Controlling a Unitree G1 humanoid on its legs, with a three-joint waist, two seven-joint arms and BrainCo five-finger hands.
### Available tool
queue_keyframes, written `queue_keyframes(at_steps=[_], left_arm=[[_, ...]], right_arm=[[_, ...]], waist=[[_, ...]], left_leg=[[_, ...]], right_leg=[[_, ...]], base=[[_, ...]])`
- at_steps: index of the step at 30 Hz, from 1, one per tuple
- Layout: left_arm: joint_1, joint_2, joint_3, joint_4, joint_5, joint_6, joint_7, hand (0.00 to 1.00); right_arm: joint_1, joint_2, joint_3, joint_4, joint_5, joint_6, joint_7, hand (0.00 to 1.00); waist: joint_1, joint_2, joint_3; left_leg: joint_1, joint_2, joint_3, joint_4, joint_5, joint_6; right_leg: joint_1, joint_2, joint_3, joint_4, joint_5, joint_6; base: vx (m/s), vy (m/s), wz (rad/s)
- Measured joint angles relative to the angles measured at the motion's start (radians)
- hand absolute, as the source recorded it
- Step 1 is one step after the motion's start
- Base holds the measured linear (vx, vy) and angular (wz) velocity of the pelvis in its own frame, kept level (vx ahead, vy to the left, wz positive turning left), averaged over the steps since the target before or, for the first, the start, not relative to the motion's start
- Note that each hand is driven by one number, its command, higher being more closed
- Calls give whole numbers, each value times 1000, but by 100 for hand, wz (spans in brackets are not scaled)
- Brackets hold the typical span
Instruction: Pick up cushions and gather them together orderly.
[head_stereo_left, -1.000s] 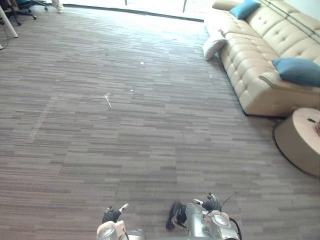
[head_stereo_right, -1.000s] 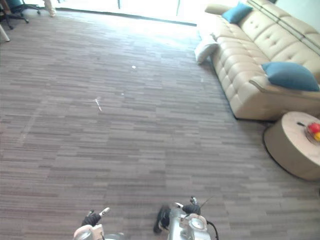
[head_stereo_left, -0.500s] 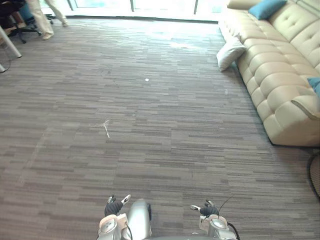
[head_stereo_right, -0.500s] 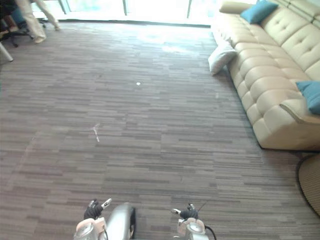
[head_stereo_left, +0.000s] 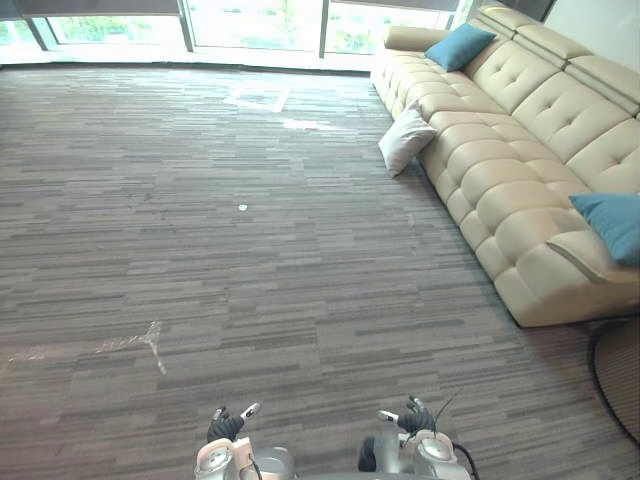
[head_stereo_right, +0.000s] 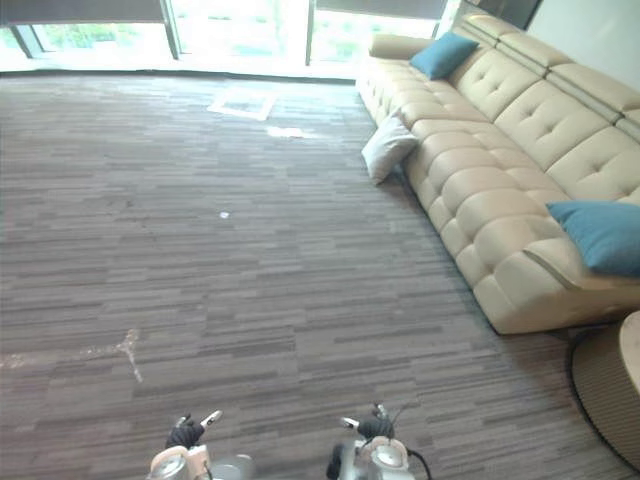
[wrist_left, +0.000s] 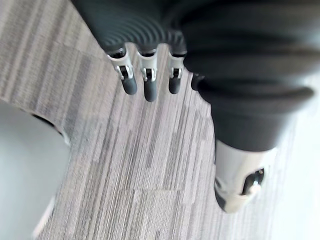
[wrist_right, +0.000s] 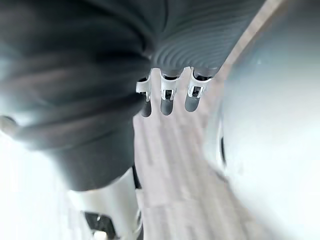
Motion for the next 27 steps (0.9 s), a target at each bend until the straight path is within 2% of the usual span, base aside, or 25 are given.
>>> queue_keyframes(at_steps=[1, 2, 3, 4, 5, 6, 7, 8, 9, 10, 11, 12, 13, 15, 16, 17, 18, 19, 20, 22, 23, 24, 25, 26, 27], left_arm=[[5, -1, -2, 0, 0, 0, -1, 0], [17, -4, -2, 0, 2, -1, -2, 0], [16, -10, -2, 5, 9, -1, -2, 0], [15, -20, -5, 8, 16, 0, -2, 0], [15, -36, 6, 2, 18, -2, -3, 0], [14, -39, 16, -1, 18, -1, -3, 0], [6, -57, 33, -5, 13, 1, -3, 0], [10, -65, 45, -5, 10, 2, -3, 0], [7, -65, 52, -15, 10, 1, -4, 0], [9, -59, 53, -25, 10, -1, -4, 0], [11, -46, 50, -45, 9, -3, -4, 0], [12, -34, 49, -70, 6, -6, -5, 0], [12, -29, 48, -82, -1, -9, -6, 0], [12, -31, 48, -109, -7, -18, -8, 0], [13, -32, 48, -120, -14, -25, -8, 0], [27, -36, 52, -128, -17, -29, -6, 0], [42, -33, 52, -128, -29, -35, -6, 0], [42, -12, 52, -119, -31, -35, -5, 0], [39, 0, 52, -121, -29, -32, -4, 0], [41, 9, 52, -116, -29, -26, 0, 0], [41, 23, 51, -103, -28, -20, 0, 0], [40, 34, 47, -85, -19, -12, 2, 0], [39, 37, 47, -79, -18, -10, 2, 0], [40, 40, 40, -74, -15, -1, 2, 0], [37, 40, 28, -74, -8, 1, 2, 0]], right_arm=[[-5, 1, 0, -1, 0, 0, 1, 0], [-11, 2, 3, -4, -1, 0, 2, 0], [-13, 2, 5, -5, -6, 2, 4, 0], [-15, -6, 5, -2, -10, 2, 4, 0], [-19, -15, 6, 0, -20, 5, 5, 0], [-23, -21, 6, -1, -23, 7, 6, 0], [-24, -30, 12, -5, -21, 8, 6, 0], [-29, -36, 13, 2, -19, 14, 4, 0], [-31, -29, 12, 15, -7, 23, 1, 0], [-29, -19, 10, 28, 5, 24, 0, 0], [-30, -7, 10, 52, 8, 28, 0, 0], [-29, 3, 10, 59, 20, 28, -3, 0], [-30, 3, 7, 69, 24, 28, -4, 0], [-34, -1, 2, 91, 25, 31, -11, 0], [-34, -1, -1, 95, 27, 31, -17, 0], [-28, -1, 5, 93, 34, 30, -23, 0], [-26, -2, 9, 104, 43, 30, -24, 0], [-33, 3, 26, 129, 43, 31, -20, 0], [-28, 12, 25, 127, 43, 35, -22, 0], [-24, 13, 16, 113, 42, 33, -26, 0], [-22, 13, 18, 116, 40, 36, -21, 0], [-10, 6, 12, 113, 30, 36, -20, 0], [-9, 3, 10, 107, 22, 31, -20, 0], [0, 3, 10, 83, 11, 23, -19, 0], [4, 2, 10, 69, 1, 16, -19, 0]], waist=[[-9, 2, 0], [-28, 5, -1], [-36, 19, -5], [-34, 40, -16], [-29, 54, -24], [-30, 67, -20], [-29, 95, -8], [-23, 113, 0], [-24, 118, 10], [-19, 106, 16], [-8, 78, 26], [-1, 54, 25], [2, 47, 27], [19, 47, 30], [28, 42, 33], [41, 54, 28], [57, 53, 22], [57, 42, 17], [56, 9, 5], [76, -8, 5], [77, -24, 15], [69, -33, 20], [64, -34, 21], [50, -31, 23], [40, -22, 19]], left_leg=[[38, 6, -17, -22, -7, -11], [74, 21, -64, -29, -14, -24], [79, 46, -121, 15, -13, -25], [55, 67, -145, 80, -12, -27], [-10, 86, -163, 237, 17, -54], [-65, 91, -171, 369, 72, -58], [-155, 101, -170, 586, 256, -78], [-231, 130, -153, 748, 330, -109], [-301, 159, -106, 888, 272, -93], [-340, 165, -84, 932, 239, -86], [-401, 162, -51, 945, 197, -71], [-508, 156, -17, 895, 151, -53], [-550, 146, 1, 835, 132, -46], [-647, 121, 24, 562, 120, -28], [-675, 91, 14, 405, 160, -29], [-692, 85, 9, 214, 234, -47], [-699, 90, 9, 222, 360, -49], [-705, 64, 13, 258, 371, -29], [-713, 51, 45, 285, 323, -2], [-680, 40, 82, 314, 244, 28], [-622, 21, 104, 304, 211, 32], [-539, -10, 110, 291, 167, 32], [-504, -22, 110, 279, 153, 34], [-414, -42, 107, 236, 132, 38], [-332, -50, 103, 182, 115, 42]], right_leg=[[-5, 15, 17, -49, 25, -10], [-4, 24, 32, -31, 93, -60], [-3, 27, 32, 37, 131, -108], [-3, 32, 10, 77, 94, -98], [6, 35, -13, 121, 30, -101], [20, 39, -19, 139, 3, -103], [83, 60, -10, 111, -26, -103], [157, 89, 9, 62, -36, -103], [263, 110, 35, -10, -43, -109], [329, 110, 48, -55, -45, -109], [417, 99, 65, -117, -45, -109], [511, 84, 73, -194, -47, -107], [542, 75, 77, -219, -47, -105], [600, 47, 88, -245, -58, -90], [633, 24, 105, -255, -86, -60], [672, 16, 132, -271, -140, -21], [711, 11, 174, -284, -187, 0], [724, -11, 199, -276, -193, -12], [695, -41, 237, -234, -163, -46], [619, -76, 302, -55, -80, 42], [560, -101, 340, 126, -21, 89], [458, -117, 371, 402, 85, 151], [424, -121, 366, 491, 90, 154], [352, -119, 338, 632, 73, 140], [285, -118, 279, 682, 32, 92]], base=[[949, -93, 94], [832, -124, 120], [834, -181, 112], [814, -204, 80], [796, -212, 37], [766, -192, 14], [753, -125, -19], [913, -83, -36], [760, -18, -35], [706, -11, -25], [787, 2, -20], [640, 6, -18], [648, 40, -20], [563, 106, -31], [630, 200, -57], [626, 268, -79], [788, 365, -65], [797, 387, -33], [686, 332, -23], [636, 355, -44], [707, 409, -35], [553, 311, -18], [529, 259, 1], [427, 184, 13], [549, 190, 15]])
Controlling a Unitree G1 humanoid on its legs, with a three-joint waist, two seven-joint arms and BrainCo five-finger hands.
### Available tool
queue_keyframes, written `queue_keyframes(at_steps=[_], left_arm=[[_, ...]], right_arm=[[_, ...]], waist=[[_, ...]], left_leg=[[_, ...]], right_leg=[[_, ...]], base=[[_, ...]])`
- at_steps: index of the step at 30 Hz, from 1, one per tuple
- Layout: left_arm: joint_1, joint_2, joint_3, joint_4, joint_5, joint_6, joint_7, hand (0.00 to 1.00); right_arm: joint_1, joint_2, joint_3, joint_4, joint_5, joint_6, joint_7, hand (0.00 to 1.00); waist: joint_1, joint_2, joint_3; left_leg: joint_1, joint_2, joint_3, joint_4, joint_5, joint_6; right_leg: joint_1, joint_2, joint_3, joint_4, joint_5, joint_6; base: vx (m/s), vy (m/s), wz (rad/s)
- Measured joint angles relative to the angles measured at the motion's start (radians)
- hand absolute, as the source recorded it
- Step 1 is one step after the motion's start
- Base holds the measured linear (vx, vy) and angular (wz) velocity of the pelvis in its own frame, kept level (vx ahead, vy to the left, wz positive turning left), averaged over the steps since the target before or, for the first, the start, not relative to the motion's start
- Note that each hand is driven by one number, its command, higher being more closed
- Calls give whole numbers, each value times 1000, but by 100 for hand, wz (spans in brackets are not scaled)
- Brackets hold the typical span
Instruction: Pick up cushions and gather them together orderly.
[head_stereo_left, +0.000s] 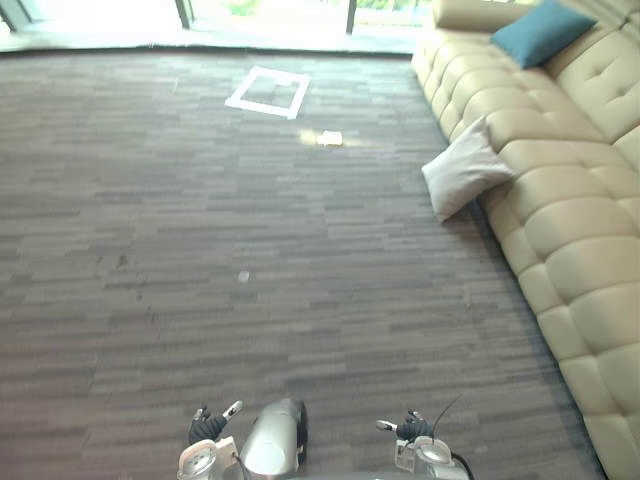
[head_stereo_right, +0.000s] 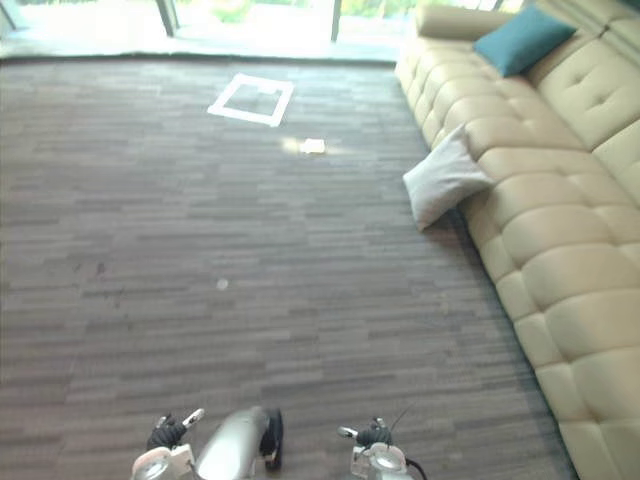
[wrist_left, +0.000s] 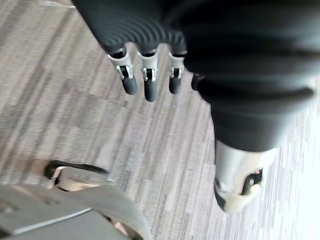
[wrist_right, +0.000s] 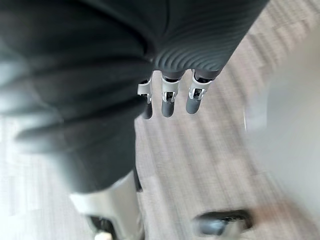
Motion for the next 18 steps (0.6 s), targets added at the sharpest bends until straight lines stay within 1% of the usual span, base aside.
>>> queue_keyframes(at_steps=[1, 2, 3, 4, 5, 6, 7, 8, 9, 10, 11, 12, 13, 14, 15, 16, 17, 18], left_arm=[[1, 0, -12, 1, 2, 0, -1, 0], [-1, 0, -21, 7, 6, 0, -2, 0], [-3, 0, -29, 22, 7, 0, -2, 0], [-15, -3, -33, 36, 7, 0, -2, 0], [-26, -10, -41, 48, 7, 1, -3, 0], [-28, -14, -51, 54, 7, 0, -3, 0], [-26, -21, -63, 59, 9, 0, -4, 0], [-16, -24, -66, 62, 17, 0, -7, 0], [-10, -24, -66, 61, 28, -1, -9, 0], [-3, -25, -65, 57, 29, -4, -8, 0], [-1, -30, -68, 63, 35, -2, -9, 0], [-2, -44, -67, 69, 45, 1, -10, 0], [-2, -68, -54, 69, 48, 1, -11, 0], [-3, -77, -42, 64, 47, 1, -11, 0], [-7, -91, -20, 51, 48, 0, -12, 0], [-11, -89, -11, 47, 47, 0, -12, 0], [-14, -78, -9, 37, 47, 0, -11, 0], [-8, -64, -12, 15, 46, -5, -11, 0]], right_arm=[[1, -1, -1, -12, -1, -3, 0, 0], [6, 0, -3, -43, -1, -10, 1, 0], [7, -1, -8, -67, -1, -16, 1, 0], [4, -3, -20, -70, -1, -18, 1, 0], [1, -4, -45, -69, -1, -19, 3, 0], [0, -6, -52, -69, -1, -19, 4, 0], [-6, -7, -55, -68, -1, -18, 6, 0], [-12, -5, -53, -69, -2, -18, 9, 0], [-15, -3, -51, -70, -3, -19, 10, 0], [-10, -3, -49, -72, -8, -17, 12, 0], [-8, -7, -51, -74, -19, -16, 20, 0], [-8, -18, -51, -75, -26, -15, 23, 0], [-10, -34, -50, -81, -28, -14, 25, 0], [-11, -41, -40, -84, -26, -13, 24, 0], [-22, -43, -34, -73, -19, -10, 21, 0], [-28, -34, -34, -59, -13, -4, 20, 0], [-28, -18, -33, -47, 4, 0, 19, 0], [-27, -2, -31, -29, 12, 2, 19, 0]], waist=[[-7, 7, -3], [-23, 12, -5], [-37, 12, -4], [-44, 11, -3], [-46, 12, -2], [-47, 12, -2], [-57, 12, -2], [-70, 13, -2], [-75, 12, -3], [-78, 7, -8], [-84, 27, -25], [-86, 58, -42], [-86, 99, -48], [-85, 121, -46], [-79, 145, -29], [-77, 138, -21], [-69, 113, -6], [-68, 85, 1]], left_leg=[[46, 0, -7, -39, -8, 4], [110, 1, -26, -94, -14, -1], [160, 4, -41, -132, -18, -14], [196, 8, -45, -156, -22, -18], [250, 11, -53, -186, -30, -23], [291, 14, -55, -211, -39, -32], [350, 18, -56, -247, -53, -54], [397, 23, -64, -271, -67, -77], [424, 24, -76, -269, -78, -96], [454, 24, -114, -238, -89, -114], [439, 48, -152, -159, -92, -119], [401, 77, -170, -63, -90, -120], [302, 128, -201, 165, -35, -153], [232, 144, -216, 325, 54, -177], [119, 204, -179, 580, 102, -190], [86, 227, -148, 649, 81, -175], [48, 232, -119, 689, 51, -157], [-21, 230, -94, 688, 25, -140]], right_leg=[[-49, 3, -56, -5, -31, -20], [-124, 5, -145, -51, -70, -46], [-187, 4, -222, -143, -96, -58], [-216, 6, -274, -242, -95, -56], [-238, 17, -332, -398, -80, -65], [-249, 29, -368, -506, -57, -74], [-257, 54, -408, -658, -6, -88], [-269, 78, -411, -744, 24, -105], [-272, 87, -409, -752, 34, -129], [-274, 97, -382, -731, 81, -218], [-279, 105, -372, -679, 145, -249], [-276, 119, -390, -649, 109, -254], [-243, 157, -415, -649, 49, -254], [-215, 180, -408, -658, 21, -255], [-123, 231, -378, -700, -17, -264], [-63, 244, -361, -728, -28, -267], [27, 247, -330, -769, -44, -265], [122, 246, -290, -830, -44, -266]], base=[[523, 146, 19], [630, 136, 34], [520, 86, 46], [586, 46, 47], [636, 20, 33], [815, 3, 31], [724, -18, 36], [770, -62, 42], [820, -124, 55], [1023, -187, 65], [873, -184, 60], [859, -187, 43], [826, -189, 14], [985, -190, -22], [804, -143, -46], [770, -108, -56], [697, -116, -43], [675, -108, -38]])
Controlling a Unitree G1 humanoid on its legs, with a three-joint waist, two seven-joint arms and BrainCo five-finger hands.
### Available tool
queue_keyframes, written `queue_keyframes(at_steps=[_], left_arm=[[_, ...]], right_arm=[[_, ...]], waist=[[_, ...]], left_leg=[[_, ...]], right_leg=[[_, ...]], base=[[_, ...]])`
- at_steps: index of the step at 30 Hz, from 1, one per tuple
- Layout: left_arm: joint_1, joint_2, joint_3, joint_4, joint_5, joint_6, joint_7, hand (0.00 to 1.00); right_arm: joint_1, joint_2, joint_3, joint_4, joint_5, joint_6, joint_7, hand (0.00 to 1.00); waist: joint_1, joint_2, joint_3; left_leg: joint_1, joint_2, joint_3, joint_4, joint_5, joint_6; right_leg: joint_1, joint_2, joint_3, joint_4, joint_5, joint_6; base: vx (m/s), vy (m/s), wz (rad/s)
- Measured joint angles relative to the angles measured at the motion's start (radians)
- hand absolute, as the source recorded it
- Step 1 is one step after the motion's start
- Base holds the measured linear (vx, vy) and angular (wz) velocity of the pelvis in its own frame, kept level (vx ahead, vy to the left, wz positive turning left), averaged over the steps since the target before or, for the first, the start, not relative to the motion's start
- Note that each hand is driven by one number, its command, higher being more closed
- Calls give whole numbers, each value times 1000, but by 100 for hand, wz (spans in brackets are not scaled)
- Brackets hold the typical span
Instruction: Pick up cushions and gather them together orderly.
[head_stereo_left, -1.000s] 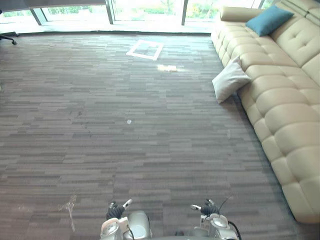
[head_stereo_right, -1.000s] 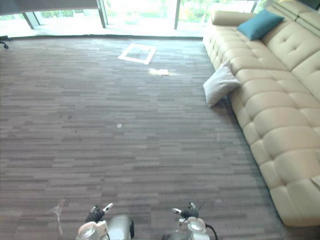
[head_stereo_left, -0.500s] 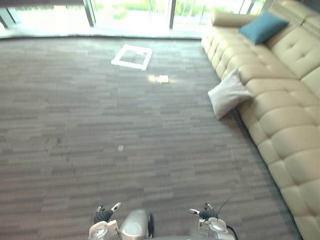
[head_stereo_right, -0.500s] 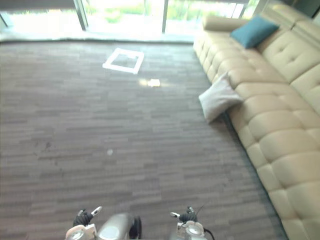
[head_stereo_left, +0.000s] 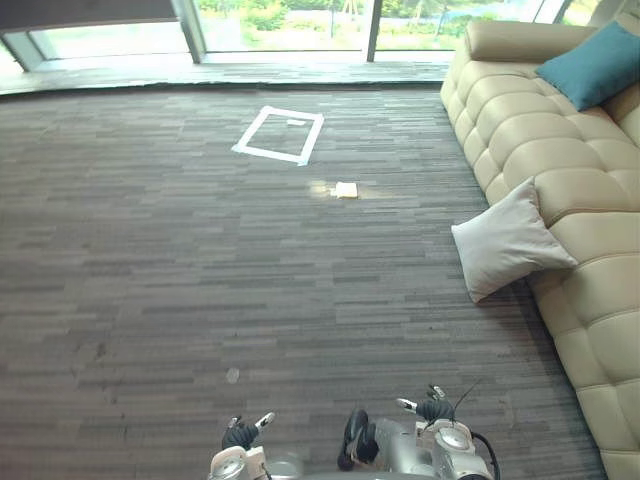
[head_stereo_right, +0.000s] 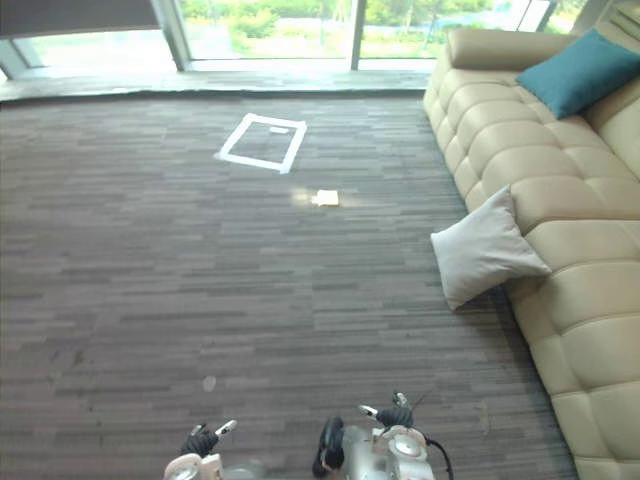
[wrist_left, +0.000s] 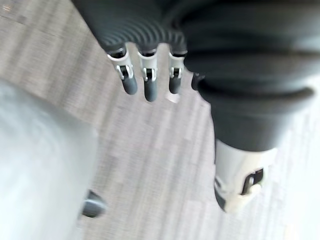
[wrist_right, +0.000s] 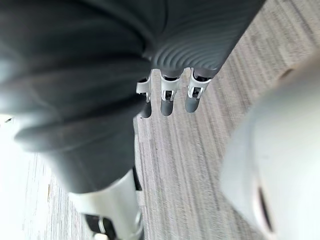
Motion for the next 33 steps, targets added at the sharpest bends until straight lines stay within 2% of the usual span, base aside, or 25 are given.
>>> queue_keyframes(at_steps=[2, 4, 6, 7, 8, 9, 10, 11, 12, 13, 15, 16, 17, 19, 21, 23, 25, 26, 27, 28, 29, 30, 31, 32, 33], left_arm=[[0, 6, 3, -28, -2, -4, 0, 0], [-1, 2, 4, -55, -13, -15, -1, 0], [-3, -12, 6, -74, -22, -27, 1, 0], [0, -17, 6, -76, -22, -33, 2, 0], [7, -19, 7, -86, -30, -35, 3, 0], [9, -16, 20, -86, -41, -36, 2, 0], [7, -6, 27, -86, -42, -36, 4, 0], [2, 11, 34, -84, -42, -35, 6, 0], [2, 14, 38, -83, -43, -34, 7, 0], [-3, 18, 46, -67, -44, -31, 12, 0], [-19, 19, 46, -38, -43, -23, 20, 0], [-27, 19, 42, -5, -41, -9, 29, 0], [-27, 19, 32, 17, -38, -3, 29, 0], [-23, 21, 25, 30, -38, 1, 28, 0], [-23, 21, 22, 45, -37, 4, 28, 0], [-23, 23, 1, 49, -34, 6, 26, 0], [-18, 29, -15, 55, -15, 7, 23, 0], [-14, 32, -20, 54, 3, 6, 18, 0], [-21, 18, -21, 64, 11, 8, 11, 0], [-19, 13, -23, 60, 16, 8, 6, 0], [-12, -7, -27, 50, 26, 7, 2, 0], [-22, -20, -23, 45, 31, 8, -2, 0], [-25, -26, -13, 44, 31, 9, -2, 0], [-22, -25, -12, 38, 34, 9, -2, 0], [-22, -17, -12, 29, 39, 8, -5, 0]], right_arm=[[1, 11, 8, 10, 11, 2, -2, 0], [-8, 11, 6, 35, 11, 1, -4, 0], [5, 10, 12, 36, 11, 7, -16, 0], [6, 7, 20, 35, 11, 7, -21, 0], [10, 8, 37, 36, 10, 8, -24, 0], [13, 11, 57, 39, 10, 12, -22, 0], [26, 11, 72, 39, 10, 12, -21, 0], [25, 12, 79, 38, 9, 12, -21, 0], [25, 12, 80, 37, 9, 12, -21, 0], [27, 11, 79, 36, 8, 11, -22, 0], [42, 5, 76, 40, 4, 10, -19, 0], [44, 2, 69, 28, -8, 6, -17, 0], [46, 2, 76, 6, -12, 4, -16, 0], [47, 2, 76, -3, -13, -5, -13, 0], [42, 1, 65, -8, -14, -12, -11, 0], [34, 1, 56, -13, -21, -12, -8, 0], [27, 2, 51, -14, -22, -12, 0, 0], [32, 2, 45, -14, -29, -11, 2, 0], [33, -4, 34, -24, -31, -10, 5, 0], [33, -11, 31, -30, -33, -8, 5, 0], [37, -17, 27, -42, -36, -9, 5, 0], [30, -20, 28, -48, -36, -8, 6, 0], [29, -22, 28, -46, -35, -7, 5, 0], [27, -21, 31, -40, -30, -5, 2, 0], [26, -16, 31, -33, -24, 0, -1, 0]], waist=[[7, -23, -1], [28, -25, 3], [54, -19, 4], [53, -11, 5], [56, -11, 2], [60, -23, -14], [68, -52, -29], [82, -89, -42], [86, -99, -48], [84, -112, -48], [84, -95, -33], [77, -84, -24], [55, -81, -26], [46, -78, -25], [45, -73, -28], [40, -68, -25], [28, -68, -25], [23, -78, -29], [21, -57, -32], [21, -40, -36], [6, -24, -41], [-4, 7, -34], [-1, 16, -29], [2, 18, -27], [2, 0, -15]], left_leg=[[-134, -9, 19, -69, -29, 37], [-224, -40, 8, -269, -48, 37], [-302, -85, -40, -525, 3, 35], [-312, -88, -65, -589, 34, 27], [-325, -86, -93, -620, 99, 10], [-327, -101, -90, -561, 143, 2], [-332, -110, -71, -526, 139, 8], [-323, -110, -19, -493, 83, 38], [-318, -109, 0, -491, 63, 44], [-260, -106, 51, -490, 24, 73], [-170, -110, 83, -514, -22, 80], [-57, -112, 115, -569, -45, 84], [25, -112, 130, -624, -49, 85], [130, -112, 168, -721, -47, 84], [208, -112, 210, -799, -48, 79], [281, -114, 240, -862, -61, 53], [330, -122, 238, -881, -77, 25], [368, -142, 225, -883, -91, 3], [399, -130, 204, -874, -99, -10], [397, -115, 201, -855, -97, -12], [348, -92, 170, -729, -93, -19], [262, -51, 122, -507, -68, 0], [200, -29, 88, -351, -4, 15], [142, -2, 60, -212, 26, 24], [89, 7, 47, -117, -2, 29]], right_leg=[[91, -2, 53, -81, 0, 1], [136, -18, 107, -107, -14, 24], [210, -61, 181, -125, -87, 98], [225, -65, 198, -125, -115, 117], [252, -76, 240, -100, -173, 141], [261, -103, 279, -75, -213, 138], [257, -123, 309, -56, -220, 141], [226, -154, 357, 9, -210, 152], [202, -165, 371, 51, -200, 166], [107, -189, 384, 260, -127, 217], [19, -210, 360, 495, -68, 252], [-41, -222, 303, 625, -74, 243], [-82, -226, 213, 654, -85, 226], [-153, -235, 77, 601, -115, 198], [-221, -231, -38, 469, -117, 194], [-276, -202, -137, 293, -71, 158], [-285, -160, -153, 177, 14, 117], [-276, -139, -148, 122, 105, 57], [-264, -132, -153, 148, 88, -1], [-262, -124, -156, 154, 83, -5], [-244, -113, -157, 152, 21, 15], [-209, -83, -154, 139, -3, 13], [-177, -67, -141, 119, -14, 13], [-137, -48, -117, 95, -26, 12], [-84, -39, -90, 70, -40, 14]], base=[[671, -52, -57], [502, 63, -104], [609, 252, -114], [670, 405, -94], [697, 483, -97], [598, 419, -104], [630, 379, -107], [491, 264, -89], [609, 347, -106], [462, 298, -83], [475, 313, -75], [565, 324, -50], [633, 306, -33], [469, 159, -24], [387, 98, -43], [467, 79, -41], [531, 28, -14], [735, -45, 0], [623, -47, -4], [597, -65, 0], [524, -111, -2], [617, -118, -12], [596, -84, -40], [467, -10, -59], [460, -13, -59]])
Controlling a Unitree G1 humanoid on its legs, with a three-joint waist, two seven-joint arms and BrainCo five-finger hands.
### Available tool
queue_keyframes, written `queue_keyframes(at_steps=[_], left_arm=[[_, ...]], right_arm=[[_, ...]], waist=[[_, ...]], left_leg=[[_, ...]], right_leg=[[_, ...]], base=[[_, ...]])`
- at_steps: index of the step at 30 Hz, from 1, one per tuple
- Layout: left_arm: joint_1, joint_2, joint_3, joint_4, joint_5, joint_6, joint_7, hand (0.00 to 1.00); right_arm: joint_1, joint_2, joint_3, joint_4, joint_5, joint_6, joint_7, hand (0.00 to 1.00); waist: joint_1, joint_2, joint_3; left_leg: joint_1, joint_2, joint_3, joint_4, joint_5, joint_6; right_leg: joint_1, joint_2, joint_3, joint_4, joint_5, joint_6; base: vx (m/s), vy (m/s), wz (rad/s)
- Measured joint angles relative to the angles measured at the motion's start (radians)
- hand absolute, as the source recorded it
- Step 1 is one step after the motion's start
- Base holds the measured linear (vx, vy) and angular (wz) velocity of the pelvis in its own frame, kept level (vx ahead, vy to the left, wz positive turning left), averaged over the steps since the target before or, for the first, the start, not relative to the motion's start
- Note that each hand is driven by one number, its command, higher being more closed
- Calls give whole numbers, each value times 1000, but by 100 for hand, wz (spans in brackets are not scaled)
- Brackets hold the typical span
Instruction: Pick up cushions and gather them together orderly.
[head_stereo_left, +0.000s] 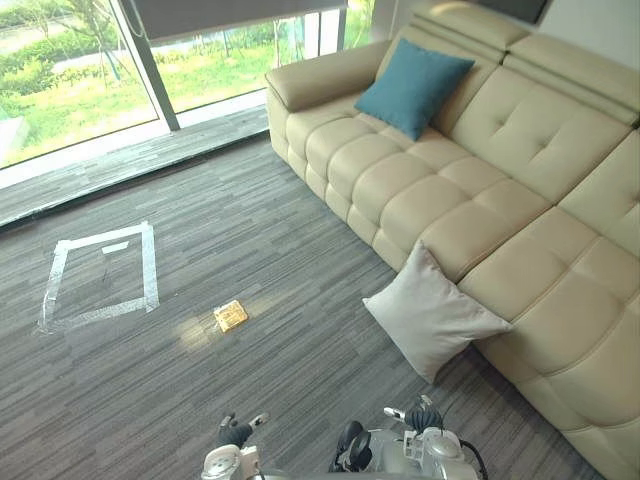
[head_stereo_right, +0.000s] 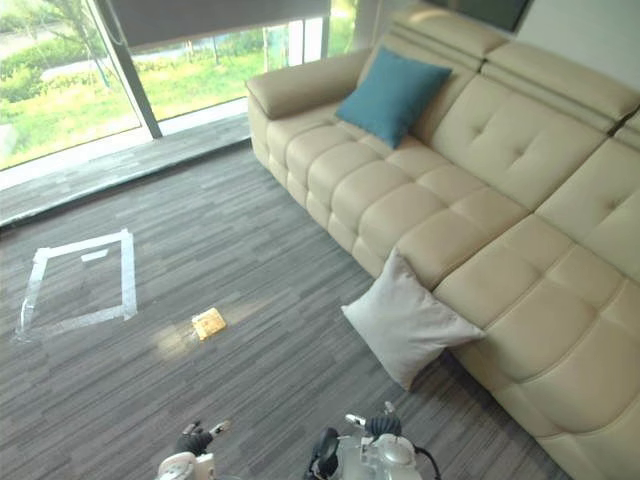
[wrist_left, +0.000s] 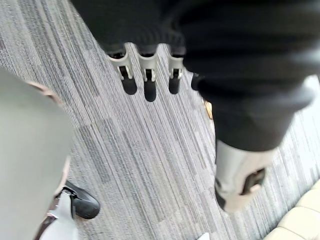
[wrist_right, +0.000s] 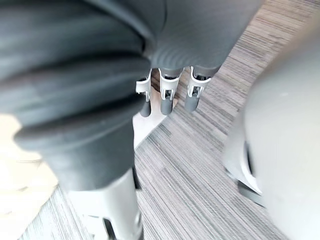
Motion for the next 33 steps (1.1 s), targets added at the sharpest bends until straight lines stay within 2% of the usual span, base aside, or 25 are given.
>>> queue_keyframes(at_steps=[1, 2, 3, 4, 6, 7, 8, 9, 12, 13, 15, 16, 17, 19, 21, 25, 27, 28, 29, 30, 32, 33], left_arm=[[-1, 10, -2, -8, 0, -1, -2, 0], [0, 16, -4, -25, -1, -2, -5, 0], [4, 16, -5, -33, -1, -2, -4, 0], [7, 12, -7, -52, -1, -6, -6, 0], [5, 14, -17, -63, -2, -12, -6, 0], [3, 15, -31, -62, -2, -17, -5, 0], [4, 15, -39, -59, -2, -20, -4, 0], [1, 18, -40, -52, -17, -26, -2, 0], [0, 50, -30, -35, -21, -27, 6, 0], [0, 52, -28, -32, -22, -27, 7, 0], [-2, 54, -24, -9, -23, -24, 11, 0], [-1, 54, -24, -7, -24, -23, 11, 0], [-1, 54, -23, 5, -30, -20, 11, 0], [-1, 53, -24, 26, -39, -16, 11, 0], [-2, 51, -30, 48, -40, -15, 9, 0], [-12, 55, -53, 69, -38, -13, 6, 0], [-11, 56, -65, 70, -38, -10, 5, 0], [-9, 64, -77, 72, -36, -10, 3, 0], [-17, 65, -82, 76, -34, -11, -1, 0], [-18, 51, -82, 85, -25, -10, -7, 0], [-19, 22, -82, 84, -15, -10, -9, 0], [-18, 24, -82, 81, -5, -9, -15, 0]], right_arm=[[-1, 6, 1, 4, 9, 1, 0, 0], [0, 14, 1, 11, 18, 4, -1, 0], [1, 16, 2, 17, 18, 6, -1, 0], [-1, 21, 2, 32, 18, 8, -2, 0], [1, 29, 3, 31, 18, 9, -11, 0], [4, 29, 3, 30, 18, 9, -17, 0], [8, 28, 5, 28, 18, 9, -20, 0], [13, 28, 12, 32, 23, 8, -23, 0], [32, 27, 44, 35, 33, 15, -20, 0], [33, 27, 44, 35, 33, 16, -19, 0], [38, 26, 45, 35, 33, 19, -18, 0], [37, 26, 45, 34, 32, 18, -17, 0], [36, 26, 44, 30, 32, 17, -17, 0], [37, 24, 44, 31, 25, 10, -15, 0], [37, 17, 41, 31, 13, 3, -12, 0], [27, 16, 35, 29, 5, -2, -11, 0], [19, 17, 36, 28, -3, -1, -10, 0], [19, 17, 37, 28, -9, -1, -9, 0], [16, 16, 36, 23, -12, -2, -9, 0], [13, -1, 35, 20, -14, -5, -10, 0], [11, -7, 18, -2, -13, -3, -9, 0], [7, -2, 2, -4, -13, -4, -9, 0]], waist=[[3, -5, 4], [4, -24, 9], [8, -33, 10], [25, -35, 8], [34, -38, 11], [35, -34, 10], [37, -30, 8], [44, -25, 0], [56, -88, -36], [56, -90, -38], [54, -85, -42], [54, -83, -41], [54, -77, -38], [53, -69, -40], [48, -52, -46], [40, -36, -44], [32, -33, -41], [31, -49, -39], [26, -52, -35], [21, -14, -38], [17, 1, -30], [10, 10, -33]], left_leg=[[-40, 0, -7, 33, -22, 2], [-96, -3, -6, 28, -53, 3], [-118, -3, -9, 7, -63, 2], [-168, -11, -14, -85, -88, -2], [-235, -49, -79, -222, -95, -6], [-262, -83, -165, -332, -78, -17], [-263, -105, -233, -421, -40, -19], [-253, -132, -290, -438, 55, -45], [-232, -145, -169, -430, -3, -1], [-225, -142, -152, -431, -12, 5], [-163, -127, -70, -480, -24, 26], [-145, -125, -52, -494, -23, 27], [-86, -119, -15, -536, -24, 34], [-1, -109, 27, -588, -27, 38], [73, -77, 65, -656, -26, 37], [129, -34, 129, -728, -11, 10], [162, -19, 145, -749, -7, 2], [189, -27, 156, -761, -7, -21], [208, -27, 149, -766, -15, -45], [216, 4, 128, -787, -11, -60], [230, 23, 112, -810, -8, -65], [221, 39, 87, -772, 9, -71]], right_leg=[[36, 0, 22, -13, -10, 5], [80, -2, 60, -36, -15, 12], [91, -3, 80, -41, -15, 12], [111, -6, 137, -48, -15, 12], [140, -23, 202, -50, -38, 53], [156, -31, 245, -42, -62, 91], [156, -36, 274, -24, -86, 108], [158, -43, 328, 20, -129, 138], [138, -86, 452, 20, -117, 157], [136, -91, 456, 20, -109, 160], [110, -121, 417, 65, -43, 188], [100, -132, 394, 86, -29, 191], [76, -169, 294, 157, -10, 182], [81, -215, 149, 222, -40, 170], [63, -216, 39, 221, -71, 172], [-38, -208, -39, 127, -50, 173], [-67, -193, -42, 51, 11, 158], [-74, -192, -33, -36, 107, 149], [-70, -186, -20, -31, 164, 131], [-78, -158, -24, 3, 125, 120], [-100, -145, -33, 57, 47, 120], [-95, -138, -45, 75, 13, 115]], base=[[429, -35, -69], [326, -19, -64], [387, 30, -110], [379, 122, -131], [384, 200, -127], [377, 286, -93], [412, 382, -116], [397, 402, -90], [307, 291, -84], [288, 287, -90], [236, 249, -91], [248, 256, -103], [208, 187, -88], [218, 130, -75], [180, 24, -52], [132, -96, -52], [167, -181, -32], [225, -267, -17], [249, -320, -22], [183, -278, -14], [177, -276, 0], [228, -358, 21]])
